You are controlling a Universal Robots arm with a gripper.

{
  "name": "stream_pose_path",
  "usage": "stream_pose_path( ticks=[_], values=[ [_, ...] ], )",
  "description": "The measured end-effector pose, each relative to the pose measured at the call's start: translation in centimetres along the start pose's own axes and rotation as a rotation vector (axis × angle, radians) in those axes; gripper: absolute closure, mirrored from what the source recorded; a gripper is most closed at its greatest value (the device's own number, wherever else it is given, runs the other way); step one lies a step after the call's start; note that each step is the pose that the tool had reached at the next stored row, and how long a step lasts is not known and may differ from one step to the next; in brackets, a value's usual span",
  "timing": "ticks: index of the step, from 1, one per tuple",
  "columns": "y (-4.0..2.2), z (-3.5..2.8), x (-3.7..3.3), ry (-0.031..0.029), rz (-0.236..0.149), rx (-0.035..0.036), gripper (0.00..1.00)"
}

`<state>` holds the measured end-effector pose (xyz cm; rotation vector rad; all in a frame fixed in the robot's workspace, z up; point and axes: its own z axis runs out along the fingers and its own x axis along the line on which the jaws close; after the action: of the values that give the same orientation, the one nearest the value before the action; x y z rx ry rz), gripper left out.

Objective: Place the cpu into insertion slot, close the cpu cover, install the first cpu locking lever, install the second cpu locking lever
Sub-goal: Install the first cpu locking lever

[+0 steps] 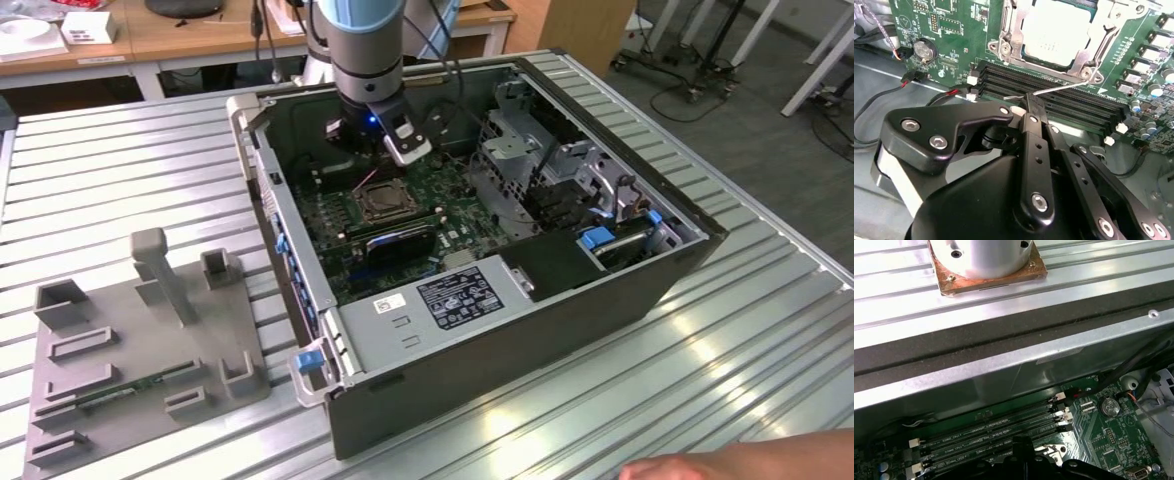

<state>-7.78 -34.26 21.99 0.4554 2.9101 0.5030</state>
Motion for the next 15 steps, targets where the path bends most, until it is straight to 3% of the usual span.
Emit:
stream_pose_path(
  ticks=[15],
  values=[
    [-0.49,1.17,0.26,-0.0073,-0.003,-0.003,0.89]
  ],
)
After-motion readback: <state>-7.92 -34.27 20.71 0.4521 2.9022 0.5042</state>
